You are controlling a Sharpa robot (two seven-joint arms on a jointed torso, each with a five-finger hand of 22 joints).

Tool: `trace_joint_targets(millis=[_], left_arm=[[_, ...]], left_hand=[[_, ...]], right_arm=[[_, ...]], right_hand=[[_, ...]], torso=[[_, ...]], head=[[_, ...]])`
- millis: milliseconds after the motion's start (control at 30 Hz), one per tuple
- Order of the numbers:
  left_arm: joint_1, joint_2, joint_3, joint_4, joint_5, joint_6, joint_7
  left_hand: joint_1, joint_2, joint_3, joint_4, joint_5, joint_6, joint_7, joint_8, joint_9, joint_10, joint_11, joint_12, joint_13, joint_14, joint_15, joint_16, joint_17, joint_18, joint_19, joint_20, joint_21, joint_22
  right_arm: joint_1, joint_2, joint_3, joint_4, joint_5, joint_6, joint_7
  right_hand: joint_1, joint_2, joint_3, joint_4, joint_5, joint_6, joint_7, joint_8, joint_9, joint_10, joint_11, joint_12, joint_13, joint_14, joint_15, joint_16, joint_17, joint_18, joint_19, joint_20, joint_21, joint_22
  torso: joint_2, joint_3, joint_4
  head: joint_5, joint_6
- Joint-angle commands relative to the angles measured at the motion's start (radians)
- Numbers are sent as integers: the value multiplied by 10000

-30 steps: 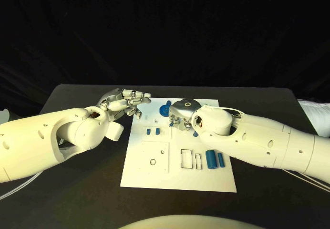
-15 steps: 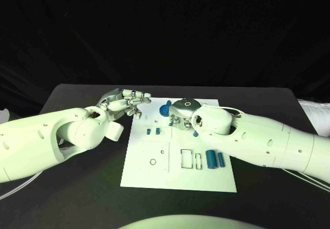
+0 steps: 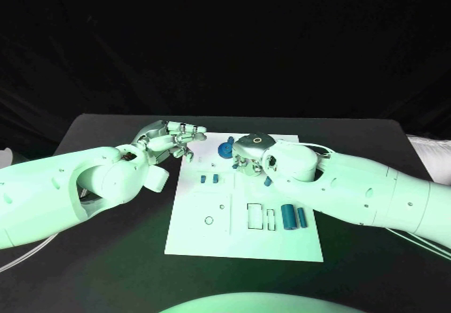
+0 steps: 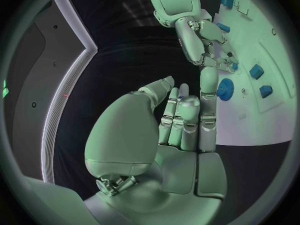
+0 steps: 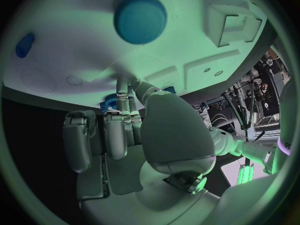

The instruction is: Assemble the parts on the task board

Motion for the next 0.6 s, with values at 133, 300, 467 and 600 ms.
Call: trace_joint_targets(millis=[133,300,467,600], left_arm=[[6,10,4,29,-29,58,30],[6,10,4,36,-29,49,29],[6,13,4,36,-29,35,16],[6,12,4,34,-29,18,2]], left_hand=[[65,70,22,-58,20,-75,10,33,-10,-50,-12,23,-16,-67,35,28,-11,178,-18,61,-59,-16],[65,70,22,-58,20,-75,10,33,-10,-50,-12,23,-16,-67,35,28,-11,178,-18,61,-59,-16],[65,70,22,-58,20,-75,10,33,-10,-50,-12,23,-16,-67,35,28,-11,178,-18,61,-59,-16],[65,70,22,-58,20,-75,10,33,-10,-50,-12,23,-16,-67,35,28,-11,178,-18,61,-59,-16]], right_arm=[[-54,-13,-51,-115,-149,812,-181],[-53,-6,-52,-137,-112,893,-171],[-53,-8,-52,-139,-90,935,-171],[-53,-13,-52,-140,-78,1049,-215]], right_hand=[[3,63,77,-10,-32,59,-14,47,13,5,17,-64,-19,843,-79,76,1634,37,666,-77,-23,2029],[-4,46,62,-16,-34,48,-8,30,7,-11,23,-84,-27,840,-78,70,1627,38,664,-79,-27,2025],[-48,-28,4,-18,-34,7,14,-18,-11,-28,39,-121,-41,838,-68,63,1619,39,661,-78,-31,2022],[-106,-110,-59,-6,-35,-49,37,-72,-32,-54,60,-159,-56,838,-54,63,1620,38,662,-71,-29,2025]], torso=[[-1,2,4],[0,0,-3],[-3,-1,-1],[-3,0,5]], head=[[-10,-9],[-11,-9],[-12,-15],[-29,-21]])
